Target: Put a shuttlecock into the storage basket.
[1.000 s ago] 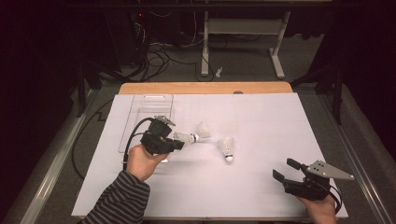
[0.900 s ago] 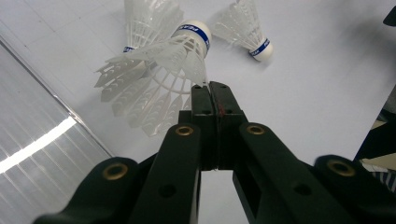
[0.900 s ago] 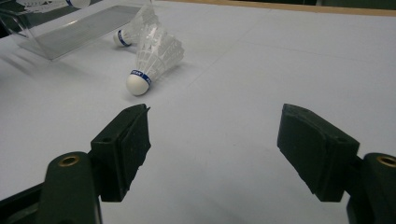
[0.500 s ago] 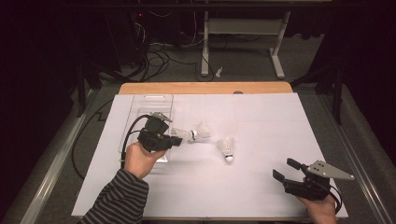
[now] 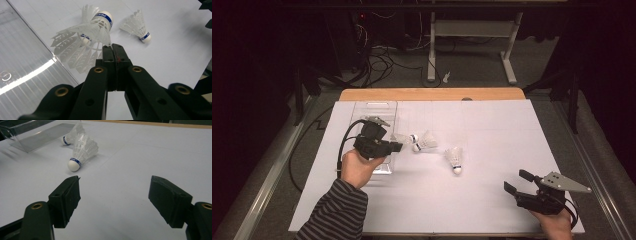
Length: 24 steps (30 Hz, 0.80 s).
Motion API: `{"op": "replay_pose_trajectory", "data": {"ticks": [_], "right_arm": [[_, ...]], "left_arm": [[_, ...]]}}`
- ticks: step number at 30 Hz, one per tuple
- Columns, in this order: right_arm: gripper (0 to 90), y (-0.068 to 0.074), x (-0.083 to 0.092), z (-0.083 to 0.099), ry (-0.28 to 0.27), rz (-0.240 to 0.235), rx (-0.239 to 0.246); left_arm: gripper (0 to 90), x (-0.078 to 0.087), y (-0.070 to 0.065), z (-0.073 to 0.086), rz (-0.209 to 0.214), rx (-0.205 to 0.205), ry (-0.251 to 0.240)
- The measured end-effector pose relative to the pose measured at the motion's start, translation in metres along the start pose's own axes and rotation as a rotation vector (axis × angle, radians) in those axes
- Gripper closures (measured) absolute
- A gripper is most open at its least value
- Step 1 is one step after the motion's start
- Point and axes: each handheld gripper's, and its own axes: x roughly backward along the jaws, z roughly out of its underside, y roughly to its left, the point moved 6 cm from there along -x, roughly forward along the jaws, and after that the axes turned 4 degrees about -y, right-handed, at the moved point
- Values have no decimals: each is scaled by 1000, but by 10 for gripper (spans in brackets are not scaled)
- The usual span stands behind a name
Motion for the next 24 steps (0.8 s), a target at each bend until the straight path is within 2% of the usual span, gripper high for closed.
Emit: {"op": "replay_pose_trajectory", "data": {"ticks": [15, 24], "right_arm": [[259, 0, 0, 0, 2, -1, -1], [260, 0, 0, 0, 3, 2, -3]], "left_arm": [[899, 4, 13, -2, -23, 34, -29], [899, 9, 22, -5, -55, 46, -34]]}}
